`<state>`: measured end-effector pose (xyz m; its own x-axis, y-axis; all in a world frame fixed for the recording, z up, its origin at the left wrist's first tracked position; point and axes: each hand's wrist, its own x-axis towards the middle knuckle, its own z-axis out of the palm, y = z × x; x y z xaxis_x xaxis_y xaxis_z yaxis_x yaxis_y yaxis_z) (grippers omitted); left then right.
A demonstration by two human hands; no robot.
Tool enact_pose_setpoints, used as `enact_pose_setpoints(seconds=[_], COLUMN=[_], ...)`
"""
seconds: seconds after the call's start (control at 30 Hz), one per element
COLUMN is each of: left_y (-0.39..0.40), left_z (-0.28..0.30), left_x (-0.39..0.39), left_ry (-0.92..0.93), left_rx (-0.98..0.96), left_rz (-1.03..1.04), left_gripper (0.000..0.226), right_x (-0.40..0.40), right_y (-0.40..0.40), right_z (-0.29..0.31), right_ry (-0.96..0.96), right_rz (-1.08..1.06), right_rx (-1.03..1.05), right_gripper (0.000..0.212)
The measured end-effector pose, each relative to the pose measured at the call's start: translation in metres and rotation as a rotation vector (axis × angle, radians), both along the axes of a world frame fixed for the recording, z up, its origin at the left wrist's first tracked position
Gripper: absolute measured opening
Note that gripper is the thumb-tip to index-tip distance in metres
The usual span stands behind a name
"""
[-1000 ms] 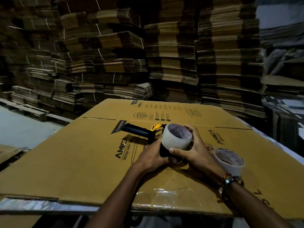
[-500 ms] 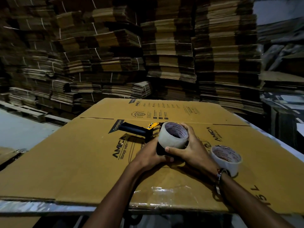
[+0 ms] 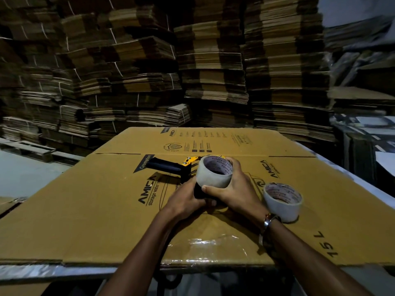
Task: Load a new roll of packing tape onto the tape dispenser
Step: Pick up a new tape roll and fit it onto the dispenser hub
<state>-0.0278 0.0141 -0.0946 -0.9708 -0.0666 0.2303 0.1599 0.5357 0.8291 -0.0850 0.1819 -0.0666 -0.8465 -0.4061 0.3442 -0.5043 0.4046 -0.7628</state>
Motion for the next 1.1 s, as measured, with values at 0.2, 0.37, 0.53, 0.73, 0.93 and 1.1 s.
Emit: enact_pose_setpoints(seconds=[0.2, 0.37, 0.53, 0.73, 0.93, 1.1], left_y=[-0.002, -0.001, -0.002, -0.002, -0.002, 0.0], left_z=[0.002, 0.003, 0.004, 0.003, -0.001, -0.002], left_x=[0.003, 0.004, 0.004, 0.005, 0.011, 0.01], left_ry=[-0.022, -0.017, -0.022, -0.008, 0.06, 0.023], left_rx=[0.039, 0.021, 0.001, -0.056, -0.159, -0.217], left_rz=[-0.011, -0.008, -0.007, 0.002, 0.148, 0.188], left_gripper=[0.077, 0.064, 0.062, 0.064, 0.067, 0.056], right_x=[0.001, 0.001, 0.001, 0.005, 0.014, 0.016], right_y=[-0.001, 0.0, 0.003, 0.005, 0.003, 0.002], right_z=[0.005, 0.008, 0.013, 0.013, 0.014, 0.013], right_ry=[-0.024, -0.027, -0.022, -0.02, -0.004, -0.012], right_rz=[-0.016, -0.002, 0.036, 0.019, -0.064, -0.051], right_rx=[0.037, 0.061, 0.093, 0.093, 0.068, 0.059], right_gripper=[0.113, 0.11, 0.105, 0.103, 0.102, 0.103])
